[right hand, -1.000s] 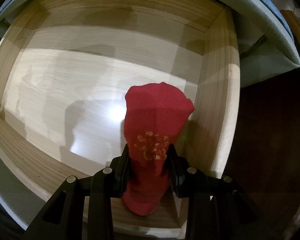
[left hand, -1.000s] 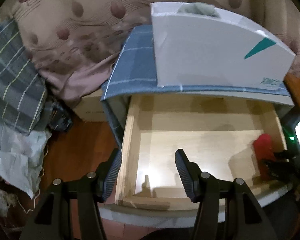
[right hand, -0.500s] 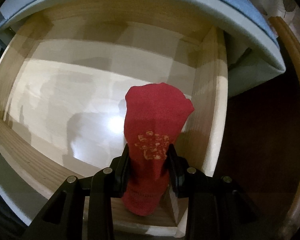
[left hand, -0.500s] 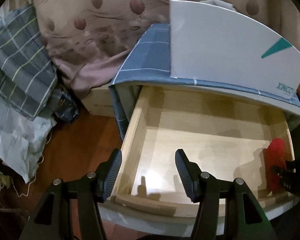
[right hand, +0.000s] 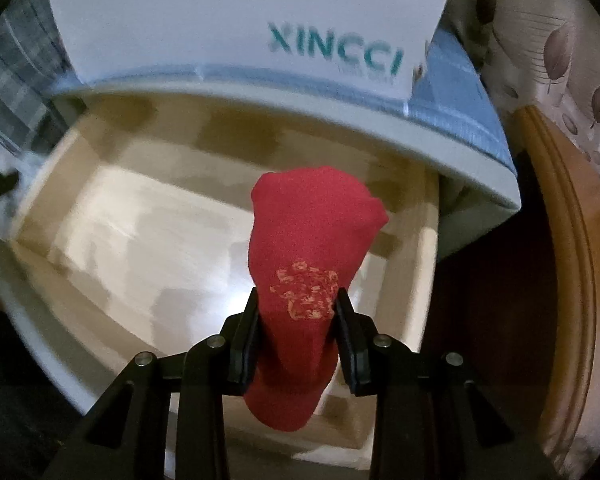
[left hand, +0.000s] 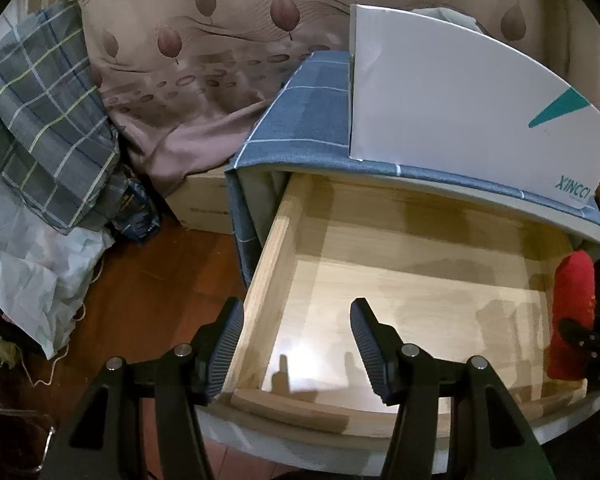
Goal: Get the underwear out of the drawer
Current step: 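Lift the red underwear with the right gripper toward the white box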
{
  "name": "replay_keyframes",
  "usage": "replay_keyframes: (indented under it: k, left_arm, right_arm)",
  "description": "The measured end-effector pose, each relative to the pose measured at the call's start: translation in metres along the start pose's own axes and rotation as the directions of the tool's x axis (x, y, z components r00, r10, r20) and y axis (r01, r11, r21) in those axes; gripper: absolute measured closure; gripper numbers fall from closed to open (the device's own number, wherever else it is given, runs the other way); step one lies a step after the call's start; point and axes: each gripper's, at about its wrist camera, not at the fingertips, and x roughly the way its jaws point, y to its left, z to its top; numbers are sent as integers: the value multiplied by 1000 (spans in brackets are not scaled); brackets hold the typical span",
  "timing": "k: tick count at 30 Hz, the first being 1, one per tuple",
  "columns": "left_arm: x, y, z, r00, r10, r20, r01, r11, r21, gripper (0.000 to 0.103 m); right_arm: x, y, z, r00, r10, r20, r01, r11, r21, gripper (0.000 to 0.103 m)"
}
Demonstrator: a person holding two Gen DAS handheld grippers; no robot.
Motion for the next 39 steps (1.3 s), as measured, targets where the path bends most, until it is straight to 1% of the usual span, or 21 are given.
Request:
replay_keyframes:
  k: [2,5,9,12,14,20,27,30,32,34,36,39]
  left_arm:
    - [0,2,0,1000,-4,-4,3,1000,-11,46]
    - [0,3,1,1000,-12,-7,12,1000,-21,46]
    - [-1,4,1,1000,-14,-4,14,1000,-26,46]
    - [-2,4,1,1000,-19,-3,19,999,-31,46]
    - [-2,4,1,1000,-19,-3,19,999,-32,46]
    - [-3,6,1,1000,-24,0,24,999,-41,46]
    - [-4,7,1,1000,-23,4,23,999,-44,46]
    - [-4,7,0,1000,-23,4,24,999,-44,46]
    - [-4,7,1,1000,-21,4,22,999,-44,46]
    - [-4,8,1,1000,-22,5,22,999,-46,46]
    - [-4,8,1,1000,-22,3,22,999,-49,46]
    - [-4,8,1,1000,-22,3,22,999,-48,46]
  right_arm:
    - [-12,-15,5,999,39,27,-40,999,35,73]
    - [-21,-10,11,997,46,60,-48,998,33,73]
    - [-33,-1,13,993,76,90,-82,995,60,73]
    - [-49,3,17,989,82,126,-91,994,64,73]
    - [-51,12,25,986,78,145,-88,994,59,73]
    - [-90,8,47,975,74,209,-88,994,58,73]
    - [-140,-1,85,947,51,316,-77,994,73,73]
    - [-161,-6,106,932,44,359,-80,993,85,73]
    - [-173,-9,122,920,22,390,-61,994,86,73]
    - [-179,-12,136,914,12,405,-53,995,89,73]
    - [-184,-15,152,907,17,420,-66,993,102,73]
    - [-183,-16,171,908,6,419,-57,992,110,73]
